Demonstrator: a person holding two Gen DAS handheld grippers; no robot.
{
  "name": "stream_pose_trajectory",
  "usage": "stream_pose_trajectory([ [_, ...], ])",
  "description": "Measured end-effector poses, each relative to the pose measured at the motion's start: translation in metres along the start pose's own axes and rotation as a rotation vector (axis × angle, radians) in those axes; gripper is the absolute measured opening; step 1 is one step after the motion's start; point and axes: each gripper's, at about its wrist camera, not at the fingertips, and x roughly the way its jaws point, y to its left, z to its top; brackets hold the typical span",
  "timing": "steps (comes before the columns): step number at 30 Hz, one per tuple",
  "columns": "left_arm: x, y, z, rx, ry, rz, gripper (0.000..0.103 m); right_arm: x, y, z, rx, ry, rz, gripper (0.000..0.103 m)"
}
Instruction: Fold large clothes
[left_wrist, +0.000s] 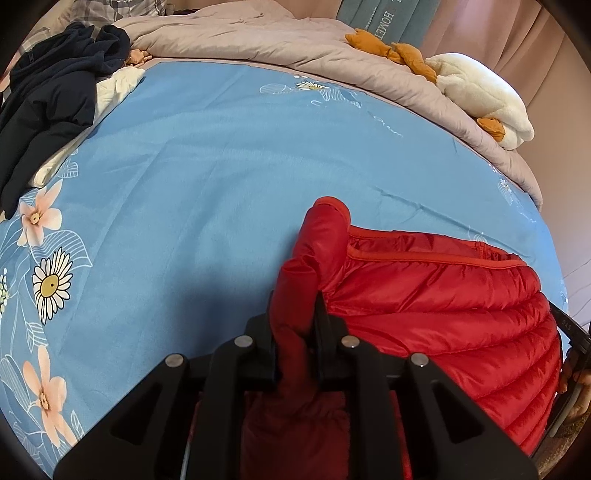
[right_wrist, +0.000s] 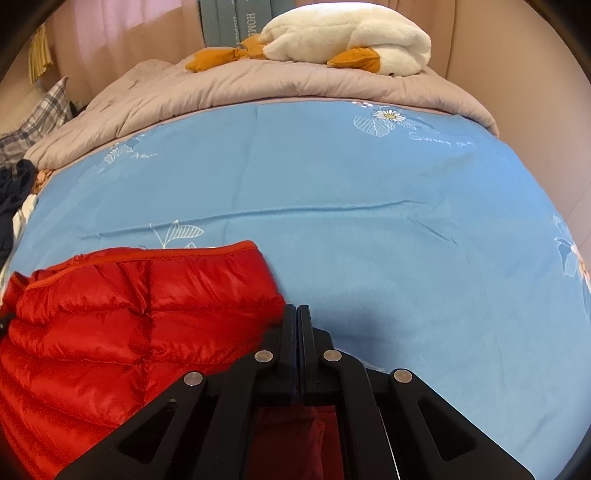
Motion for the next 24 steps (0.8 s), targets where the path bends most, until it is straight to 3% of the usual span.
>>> stream_pose_trajectory([
  [3,0.0,0.002,0.0,-0.01,0.001,-0.001,0.021,0.0,0.0,0.0,-0.002,0.0,-0.001,0.001],
  [6,-0.002,0.007,0.0,-0.042,-0.002,0.009,0.031,-0.001,0.001,-0.001,0.001,-0.002,-0.003,0.001],
  [12,-0.013,0.007,-0.004,-0.04,-0.021,0.017,0.033,-0.006,-0.006,-0.003,0.022,-0.008,-0.014,0.001],
  [19,-0.037,0.006,-0.009,-0.042,-0.06,0.03,0.042,-0.023,-0.011,-0.007,0.034,-0.035,-0.01,0.001],
  [21,-0.047,0.006,-0.011,-0.048,-0.074,0.029,0.049,-0.031,-0.012,-0.008,0.034,-0.049,-0.006,0.001],
  [23,-0.059,0.005,-0.013,-0.051,-0.096,0.04,0.062,-0.038,-0.012,-0.008,0.038,-0.063,-0.002,0.001],
  [24,-0.064,0.004,-0.015,-0.048,-0.11,0.044,0.063,-0.043,-0.013,-0.008,0.041,-0.075,0.001,0.001],
])
